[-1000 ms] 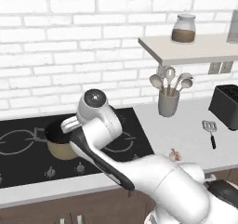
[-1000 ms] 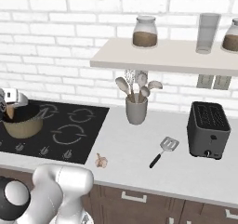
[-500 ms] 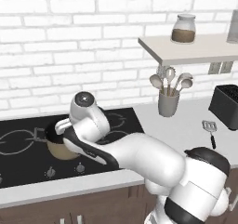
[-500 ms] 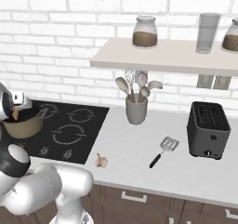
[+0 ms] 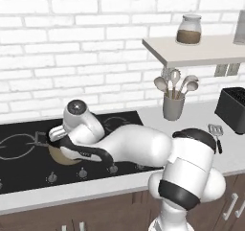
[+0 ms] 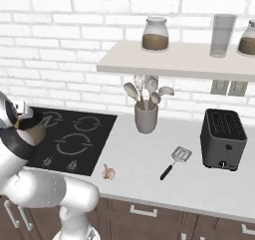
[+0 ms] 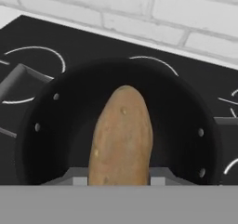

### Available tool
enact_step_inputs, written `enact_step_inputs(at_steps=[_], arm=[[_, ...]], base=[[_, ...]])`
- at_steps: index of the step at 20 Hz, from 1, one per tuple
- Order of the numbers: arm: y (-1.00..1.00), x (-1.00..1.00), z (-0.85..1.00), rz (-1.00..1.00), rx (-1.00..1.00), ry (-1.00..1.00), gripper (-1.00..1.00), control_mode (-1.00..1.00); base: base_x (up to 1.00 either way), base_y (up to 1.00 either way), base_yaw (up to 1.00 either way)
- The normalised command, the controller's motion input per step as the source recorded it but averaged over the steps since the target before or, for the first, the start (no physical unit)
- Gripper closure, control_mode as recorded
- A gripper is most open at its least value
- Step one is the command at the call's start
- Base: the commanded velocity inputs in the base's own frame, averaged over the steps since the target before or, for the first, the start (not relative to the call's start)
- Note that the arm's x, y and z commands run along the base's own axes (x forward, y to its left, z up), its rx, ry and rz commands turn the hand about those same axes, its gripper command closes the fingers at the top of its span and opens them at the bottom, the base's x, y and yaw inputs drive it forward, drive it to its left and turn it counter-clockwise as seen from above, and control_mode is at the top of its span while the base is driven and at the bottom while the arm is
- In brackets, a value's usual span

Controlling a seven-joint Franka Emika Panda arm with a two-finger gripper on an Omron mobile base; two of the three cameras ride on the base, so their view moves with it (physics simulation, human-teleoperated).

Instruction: Put the garlic and sweet potato in the pot. Retrieve the spatula and lightly stir the vegetables in the pot.

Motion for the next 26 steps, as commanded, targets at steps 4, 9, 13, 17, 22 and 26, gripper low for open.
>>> enact_step_inputs(at_steps=[4, 9, 13, 17, 22, 26], arm=[[0.09, 0.24, -0.16, -0.01, 0.00, 0.00, 1.00, -1.00], [0.00, 0.22, -0.14, -0.03, 0.00, 0.00, -1.00, -1.00], [0.00, 0.09, -0.14, -0.03, 0.00, 0.00, -1.00, -1.00], [0.00, 0.00, 0.02, -0.03, 0.00, 0.00, -1.00, -1.00], [-0.10, -0.44, 0.75, -0.05, 0.04, -0.03, -1.00, -1.00], [-0.59, -0.91, 1.00, -0.05, 0.17, -0.02, -1.00, -1.00]], base=[[0.00, 0.00, 0.00], [0.00, 0.00, 0.00], [0.00, 0.00, 0.00], [0.00, 0.00, 0.00], [0.00, 0.00, 0.00], [0.00, 0.00, 0.00]])
